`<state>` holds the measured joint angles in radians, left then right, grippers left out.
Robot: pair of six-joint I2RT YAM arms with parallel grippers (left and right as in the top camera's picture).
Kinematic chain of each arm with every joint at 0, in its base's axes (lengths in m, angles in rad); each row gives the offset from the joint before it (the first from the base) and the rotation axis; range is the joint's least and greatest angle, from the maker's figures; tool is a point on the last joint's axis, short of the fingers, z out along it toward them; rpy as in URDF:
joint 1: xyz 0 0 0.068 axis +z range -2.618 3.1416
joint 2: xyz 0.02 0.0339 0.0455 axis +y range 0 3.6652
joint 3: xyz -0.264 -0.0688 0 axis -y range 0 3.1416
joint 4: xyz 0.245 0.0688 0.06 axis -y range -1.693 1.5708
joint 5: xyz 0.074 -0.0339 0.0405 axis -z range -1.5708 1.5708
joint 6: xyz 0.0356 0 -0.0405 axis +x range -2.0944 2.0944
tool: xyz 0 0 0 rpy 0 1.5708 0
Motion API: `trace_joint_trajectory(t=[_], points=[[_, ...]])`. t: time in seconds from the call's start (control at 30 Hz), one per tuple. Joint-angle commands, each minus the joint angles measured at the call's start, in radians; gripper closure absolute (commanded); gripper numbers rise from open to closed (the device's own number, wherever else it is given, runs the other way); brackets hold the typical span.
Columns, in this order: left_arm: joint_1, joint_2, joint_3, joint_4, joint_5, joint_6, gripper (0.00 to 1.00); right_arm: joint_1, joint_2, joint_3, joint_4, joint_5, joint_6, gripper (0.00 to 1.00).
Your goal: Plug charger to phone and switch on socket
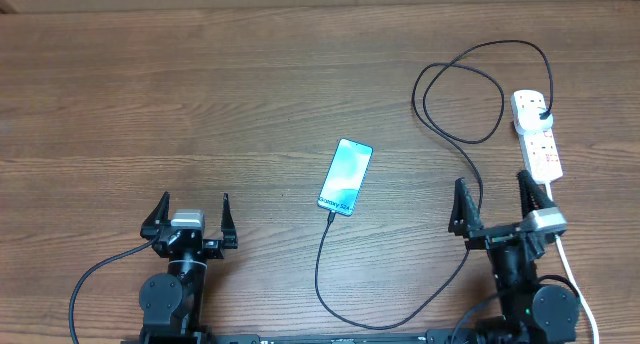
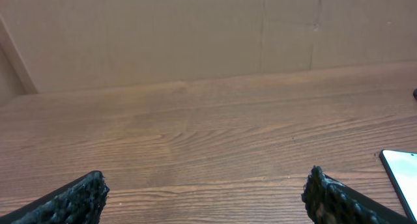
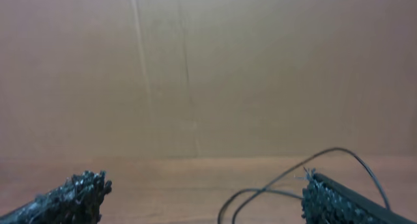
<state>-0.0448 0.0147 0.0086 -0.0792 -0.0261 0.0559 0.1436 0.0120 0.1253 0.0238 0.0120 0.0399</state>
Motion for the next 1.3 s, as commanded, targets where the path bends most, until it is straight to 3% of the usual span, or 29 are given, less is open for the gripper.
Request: trace_joint_trajectory(t=[0.0,0.17,0.4,0.63,1.27], points=[[0.007,-0.011,-0.003,0.002,0.000,0.016,0.00,-0.004,-0.010,-0.045,0.076,-0.014,-0.011,0.00],[0.007,-0.011,-0.003,0.002,0.000,0.016,0.00,-0.004,-0.010,-0.113,0.161,-0.014,-0.011,0.00],[0.007,-0.011,-0.003,0.002,0.000,0.016,0.00,-0.005,-0.010,-0.118,0.138,-0.007,-0.011,0.00],[0.007,-0.011,-0.003,0.002,0.000,0.016,0.00,-0.005,-0.010,-0.117,-0.120,-0.007,-0.011,0.00],[0.007,-0.011,-0.003,0.002,0.000,0.016,0.01,-0.078,-0.010,-0.118,-0.108,-0.007,-0.011,0.00]])
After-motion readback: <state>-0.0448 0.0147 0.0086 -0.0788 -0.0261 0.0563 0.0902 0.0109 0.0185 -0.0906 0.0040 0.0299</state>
